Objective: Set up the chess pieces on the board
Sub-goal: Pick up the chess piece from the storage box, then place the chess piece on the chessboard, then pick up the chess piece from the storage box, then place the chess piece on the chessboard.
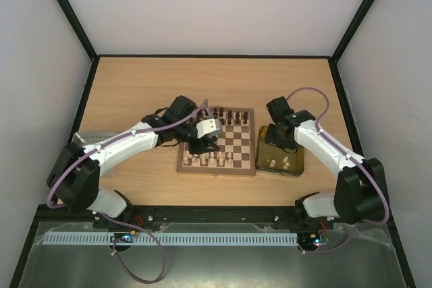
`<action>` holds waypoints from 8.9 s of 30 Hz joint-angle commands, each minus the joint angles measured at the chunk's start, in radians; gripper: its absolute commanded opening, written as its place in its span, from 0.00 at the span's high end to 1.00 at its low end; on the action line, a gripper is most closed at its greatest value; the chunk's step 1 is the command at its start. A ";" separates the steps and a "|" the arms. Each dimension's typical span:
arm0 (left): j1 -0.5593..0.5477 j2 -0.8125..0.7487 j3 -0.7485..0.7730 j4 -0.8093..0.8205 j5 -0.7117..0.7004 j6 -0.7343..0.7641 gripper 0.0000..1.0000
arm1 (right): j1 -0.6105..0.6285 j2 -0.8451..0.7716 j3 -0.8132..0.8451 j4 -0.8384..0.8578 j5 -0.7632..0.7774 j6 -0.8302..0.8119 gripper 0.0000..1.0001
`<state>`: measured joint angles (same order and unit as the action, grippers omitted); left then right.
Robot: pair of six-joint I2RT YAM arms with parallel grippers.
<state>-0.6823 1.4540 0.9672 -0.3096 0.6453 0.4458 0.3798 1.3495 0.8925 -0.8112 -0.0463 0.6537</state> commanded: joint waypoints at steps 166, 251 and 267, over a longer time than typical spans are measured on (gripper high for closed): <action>0.056 -0.006 0.028 -0.131 0.077 0.070 0.56 | -0.128 -0.143 -0.266 0.119 0.063 0.185 0.95; 0.156 -0.012 0.015 -0.142 0.108 0.092 0.53 | 0.382 0.129 0.047 0.084 0.008 0.119 0.98; 0.156 -0.015 0.014 -0.144 0.109 0.094 0.53 | 0.382 0.133 0.043 0.095 -0.016 0.117 0.93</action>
<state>-0.5316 1.4441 0.9810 -0.4385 0.7326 0.5171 0.7551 1.4685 0.9192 -0.7250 -0.0711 0.7673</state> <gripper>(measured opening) 0.470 0.061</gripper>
